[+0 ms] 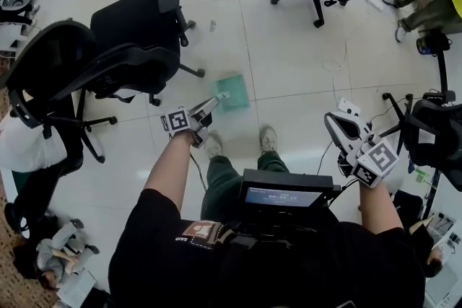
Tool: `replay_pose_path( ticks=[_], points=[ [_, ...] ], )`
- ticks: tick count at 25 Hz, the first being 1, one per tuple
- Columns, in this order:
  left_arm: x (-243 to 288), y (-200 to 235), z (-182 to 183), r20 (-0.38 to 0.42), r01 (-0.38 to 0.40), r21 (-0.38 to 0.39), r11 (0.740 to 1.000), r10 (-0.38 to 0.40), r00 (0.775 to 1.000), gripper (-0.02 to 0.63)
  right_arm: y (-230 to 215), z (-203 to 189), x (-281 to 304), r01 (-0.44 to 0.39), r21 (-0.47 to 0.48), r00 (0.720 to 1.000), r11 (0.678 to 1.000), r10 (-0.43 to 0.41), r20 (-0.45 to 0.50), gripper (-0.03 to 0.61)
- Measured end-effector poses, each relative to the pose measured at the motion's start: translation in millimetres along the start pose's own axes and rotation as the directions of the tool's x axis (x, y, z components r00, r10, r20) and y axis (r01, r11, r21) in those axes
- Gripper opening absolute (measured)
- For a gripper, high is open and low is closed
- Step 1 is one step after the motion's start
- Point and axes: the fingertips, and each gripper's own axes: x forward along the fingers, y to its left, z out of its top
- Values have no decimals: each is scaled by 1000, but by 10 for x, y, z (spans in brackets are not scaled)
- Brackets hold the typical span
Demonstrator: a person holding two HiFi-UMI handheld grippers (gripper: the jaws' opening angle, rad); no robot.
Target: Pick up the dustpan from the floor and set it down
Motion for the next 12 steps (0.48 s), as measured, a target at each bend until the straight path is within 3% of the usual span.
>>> replay_pose_path(
  ticks=[5,8,12],
  points=[
    [-21,235,255,100,10,55,998,-15,995,96,-162,-203,47,-6,14,1000,1000,6,-27,9],
    [-157,383,259,103,-87,-10,996,88,991,119,-138,-200,-14,-11,18,1000,1000,11,-28,9],
    [-371,405,174,48,-223,7,975,222,974,179,-13,-19,-136,-19,9,1000,1000,19,-17,9]
  ],
)
